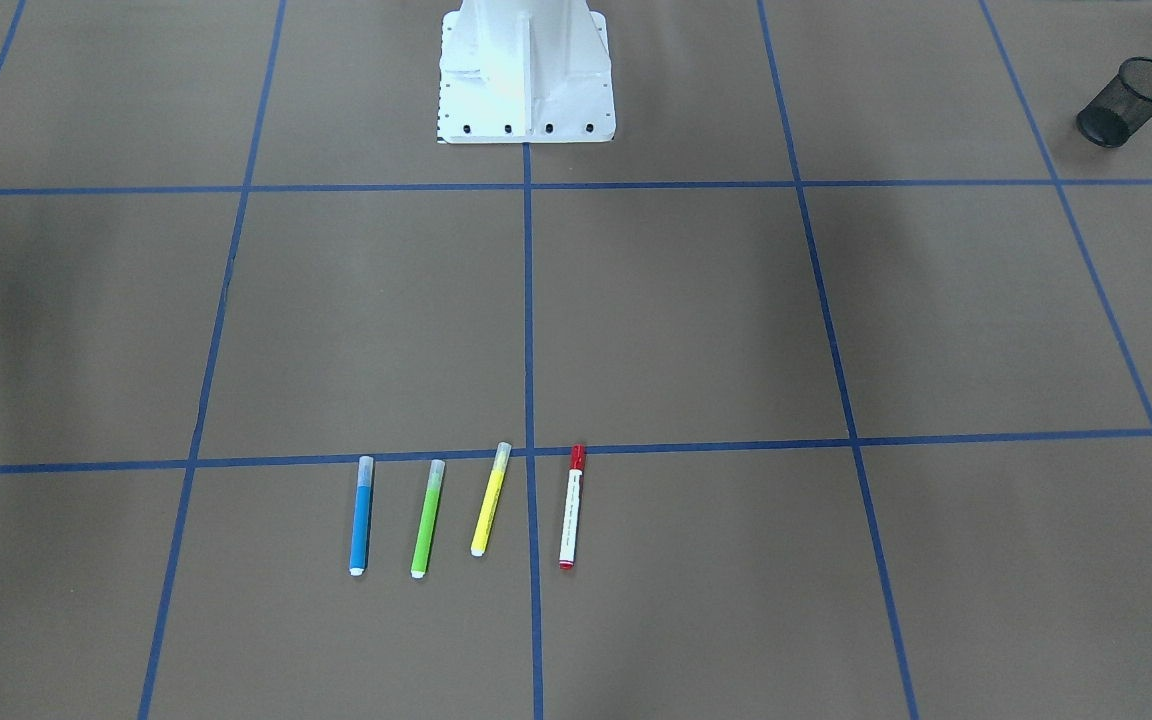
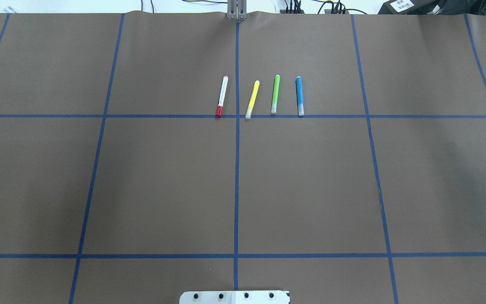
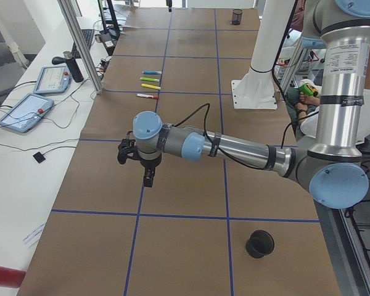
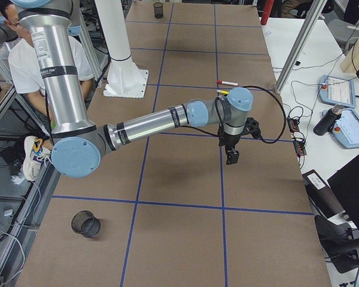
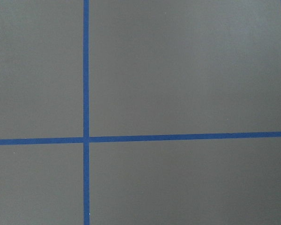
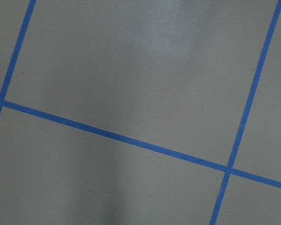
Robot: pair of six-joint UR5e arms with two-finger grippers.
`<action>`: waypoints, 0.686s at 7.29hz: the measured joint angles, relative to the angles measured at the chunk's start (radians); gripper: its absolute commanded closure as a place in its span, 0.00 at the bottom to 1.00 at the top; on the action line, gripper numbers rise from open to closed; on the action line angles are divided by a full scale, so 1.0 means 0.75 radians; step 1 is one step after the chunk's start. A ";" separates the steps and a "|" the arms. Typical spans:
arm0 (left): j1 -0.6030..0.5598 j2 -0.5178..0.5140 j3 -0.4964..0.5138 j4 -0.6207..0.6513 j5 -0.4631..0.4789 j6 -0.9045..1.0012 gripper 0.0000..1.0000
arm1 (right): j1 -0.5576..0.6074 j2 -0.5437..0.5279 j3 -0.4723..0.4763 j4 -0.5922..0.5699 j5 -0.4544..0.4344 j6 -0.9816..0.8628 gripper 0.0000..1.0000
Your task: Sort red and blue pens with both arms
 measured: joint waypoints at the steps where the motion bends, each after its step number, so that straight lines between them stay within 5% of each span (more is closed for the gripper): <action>1: -0.001 0.017 -0.028 0.004 0.001 0.005 0.00 | -0.001 -0.014 0.000 0.001 0.004 -0.001 0.00; 5: 0.003 0.058 -0.143 -0.007 0.047 -0.048 0.00 | -0.001 -0.091 -0.001 0.021 0.013 0.006 0.00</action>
